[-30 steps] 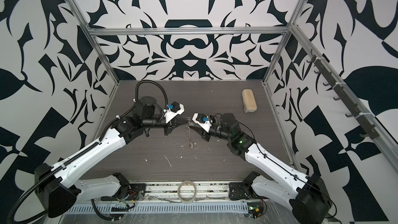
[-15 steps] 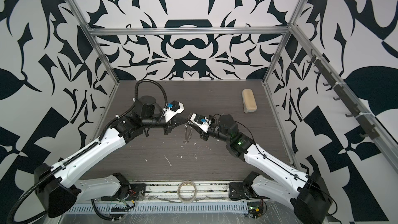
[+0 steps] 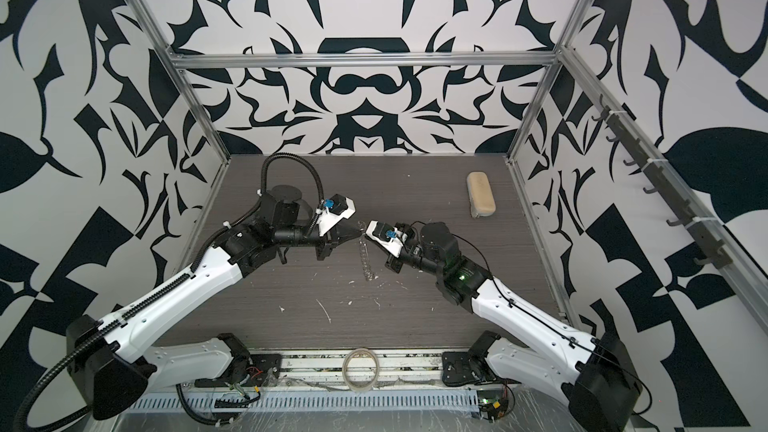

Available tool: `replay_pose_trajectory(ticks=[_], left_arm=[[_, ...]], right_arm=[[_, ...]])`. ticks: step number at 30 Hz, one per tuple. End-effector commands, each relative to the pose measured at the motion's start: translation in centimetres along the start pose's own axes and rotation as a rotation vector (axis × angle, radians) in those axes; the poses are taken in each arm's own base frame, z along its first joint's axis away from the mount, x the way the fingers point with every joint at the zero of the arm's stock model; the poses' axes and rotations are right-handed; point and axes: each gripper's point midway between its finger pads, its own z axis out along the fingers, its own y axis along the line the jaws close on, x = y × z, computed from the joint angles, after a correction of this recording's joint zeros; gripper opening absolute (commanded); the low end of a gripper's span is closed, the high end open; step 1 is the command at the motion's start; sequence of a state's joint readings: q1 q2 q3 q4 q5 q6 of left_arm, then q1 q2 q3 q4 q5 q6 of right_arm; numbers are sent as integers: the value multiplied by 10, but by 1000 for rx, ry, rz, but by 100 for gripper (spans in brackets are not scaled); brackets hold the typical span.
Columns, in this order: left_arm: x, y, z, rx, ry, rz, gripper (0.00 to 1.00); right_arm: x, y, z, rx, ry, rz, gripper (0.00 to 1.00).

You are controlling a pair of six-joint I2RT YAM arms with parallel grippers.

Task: Remove the keys from the keyring

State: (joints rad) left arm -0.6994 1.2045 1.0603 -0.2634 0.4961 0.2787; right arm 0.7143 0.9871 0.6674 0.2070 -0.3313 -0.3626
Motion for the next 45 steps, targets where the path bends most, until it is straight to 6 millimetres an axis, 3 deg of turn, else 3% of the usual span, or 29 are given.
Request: replay_pose_trajectory(ticks=[1, 12, 16, 23, 34, 45], left_arm=[[-23, 3, -13, -39, -45, 35, 0], [-23, 7, -13, -64, -45, 66, 0], [-23, 6, -12, -56, -45, 77, 0], [-18, 1, -15, -50, -41, 175, 0], [-15, 0, -16, -63, -54, 314, 0], [-18, 1, -21, -74, -32, 334, 0]], right_arm=[[-19, -8, -10, 35, -10, -57, 0], [-23, 6, -23, -58, 46, -118, 0], [-32, 16, -24, -123, -1, -89, 0], [-39, 30, -25, -288, 71, -12, 0], [-37, 38, -28, -435, 148, 81, 0], [-24, 30, -27, -403, 250, 28, 0]])
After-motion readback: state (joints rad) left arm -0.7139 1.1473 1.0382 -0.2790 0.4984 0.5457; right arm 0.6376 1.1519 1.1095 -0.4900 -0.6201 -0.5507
